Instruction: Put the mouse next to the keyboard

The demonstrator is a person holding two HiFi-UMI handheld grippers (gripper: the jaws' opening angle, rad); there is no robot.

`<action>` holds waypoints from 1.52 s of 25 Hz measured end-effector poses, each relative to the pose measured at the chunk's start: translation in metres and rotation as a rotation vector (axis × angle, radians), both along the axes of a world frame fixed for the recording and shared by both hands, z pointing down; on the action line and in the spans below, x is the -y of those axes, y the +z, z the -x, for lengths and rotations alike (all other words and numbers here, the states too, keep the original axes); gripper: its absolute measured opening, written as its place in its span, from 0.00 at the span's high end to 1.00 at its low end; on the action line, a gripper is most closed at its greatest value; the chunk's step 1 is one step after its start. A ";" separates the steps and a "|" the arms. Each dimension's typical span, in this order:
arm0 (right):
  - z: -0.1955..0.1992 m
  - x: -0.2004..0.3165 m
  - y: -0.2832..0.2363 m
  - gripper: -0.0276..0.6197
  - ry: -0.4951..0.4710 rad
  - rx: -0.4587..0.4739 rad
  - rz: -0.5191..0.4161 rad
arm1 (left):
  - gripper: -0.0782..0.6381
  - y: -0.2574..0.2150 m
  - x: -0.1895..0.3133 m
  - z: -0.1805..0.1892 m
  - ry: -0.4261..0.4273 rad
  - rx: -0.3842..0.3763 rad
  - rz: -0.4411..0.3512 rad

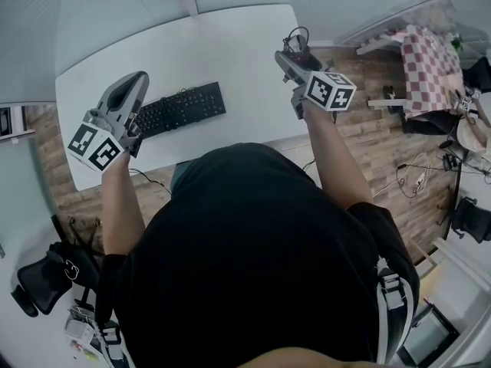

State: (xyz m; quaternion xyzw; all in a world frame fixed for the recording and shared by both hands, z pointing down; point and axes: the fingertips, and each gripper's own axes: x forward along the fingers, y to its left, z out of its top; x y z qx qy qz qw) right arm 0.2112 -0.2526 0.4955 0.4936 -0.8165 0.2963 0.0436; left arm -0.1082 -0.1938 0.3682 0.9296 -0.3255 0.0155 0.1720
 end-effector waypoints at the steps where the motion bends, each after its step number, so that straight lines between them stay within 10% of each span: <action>1: -0.001 0.000 0.006 0.35 0.000 -0.004 0.012 | 0.86 0.000 0.001 -0.001 0.000 0.000 0.000; 38: 0.020 -0.026 0.185 0.35 -0.071 -0.157 0.349 | 0.86 0.032 0.014 0.022 -0.014 0.029 0.064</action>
